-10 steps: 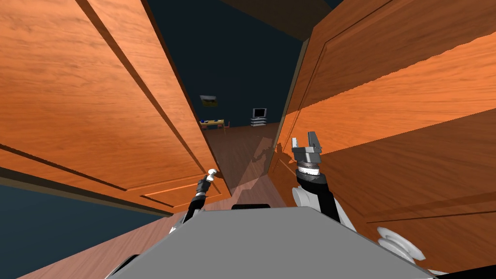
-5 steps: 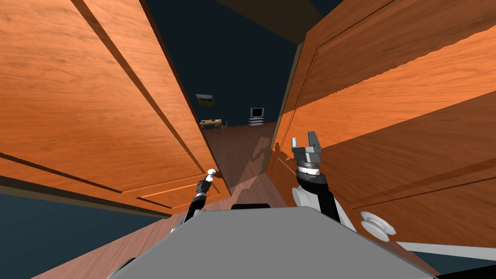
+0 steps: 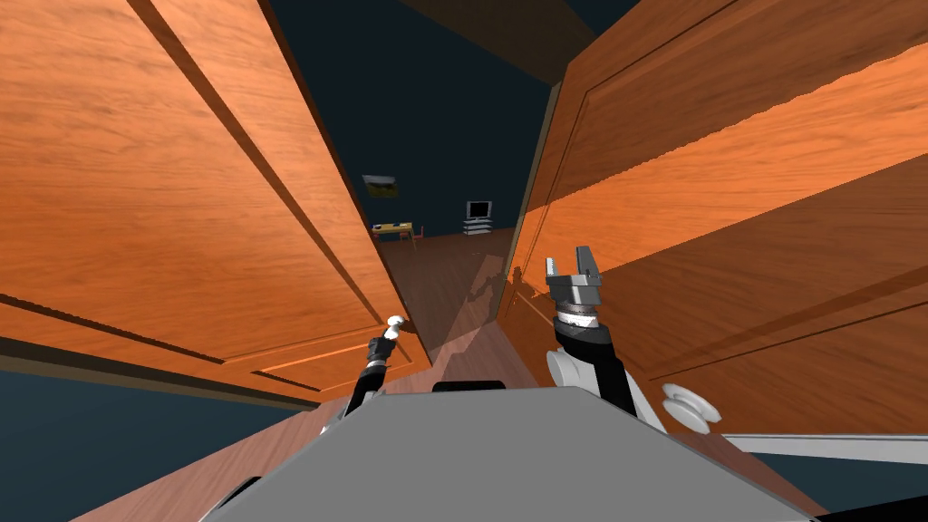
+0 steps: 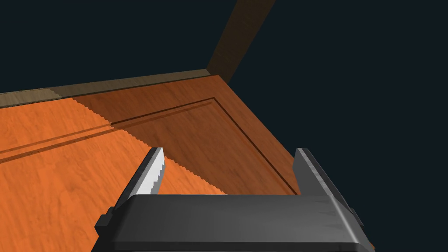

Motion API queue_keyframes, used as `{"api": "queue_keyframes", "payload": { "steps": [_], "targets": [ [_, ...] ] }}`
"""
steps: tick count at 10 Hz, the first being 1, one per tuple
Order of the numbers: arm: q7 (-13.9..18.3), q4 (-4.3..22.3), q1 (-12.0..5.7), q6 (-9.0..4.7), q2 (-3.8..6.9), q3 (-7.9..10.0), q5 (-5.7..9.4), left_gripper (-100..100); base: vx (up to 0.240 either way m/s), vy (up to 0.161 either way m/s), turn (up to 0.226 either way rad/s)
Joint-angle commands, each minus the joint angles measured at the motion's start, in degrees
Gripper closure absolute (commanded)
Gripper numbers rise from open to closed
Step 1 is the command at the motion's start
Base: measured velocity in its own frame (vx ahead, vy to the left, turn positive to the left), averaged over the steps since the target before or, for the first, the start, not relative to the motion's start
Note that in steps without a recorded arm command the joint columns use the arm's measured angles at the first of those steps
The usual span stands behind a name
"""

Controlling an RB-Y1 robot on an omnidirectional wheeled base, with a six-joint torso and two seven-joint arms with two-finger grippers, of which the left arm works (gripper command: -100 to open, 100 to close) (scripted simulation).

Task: Pull the door open

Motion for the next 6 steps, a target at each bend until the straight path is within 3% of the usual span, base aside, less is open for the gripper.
{"api": "queue_keyframes", "payload": {
  "steps": [1, 6],
  "targets": [
    [2.4, -0.4, -1.24, -0.75, -0.41, -0.61, 0.73, 100, -0.032, 0.007, -0.059],
    [7.1, -0.6, -1.43, -0.32, -0.48, -1.18, 2.6, 100, -0.05, 0.018, -0.063]
  ]
}}
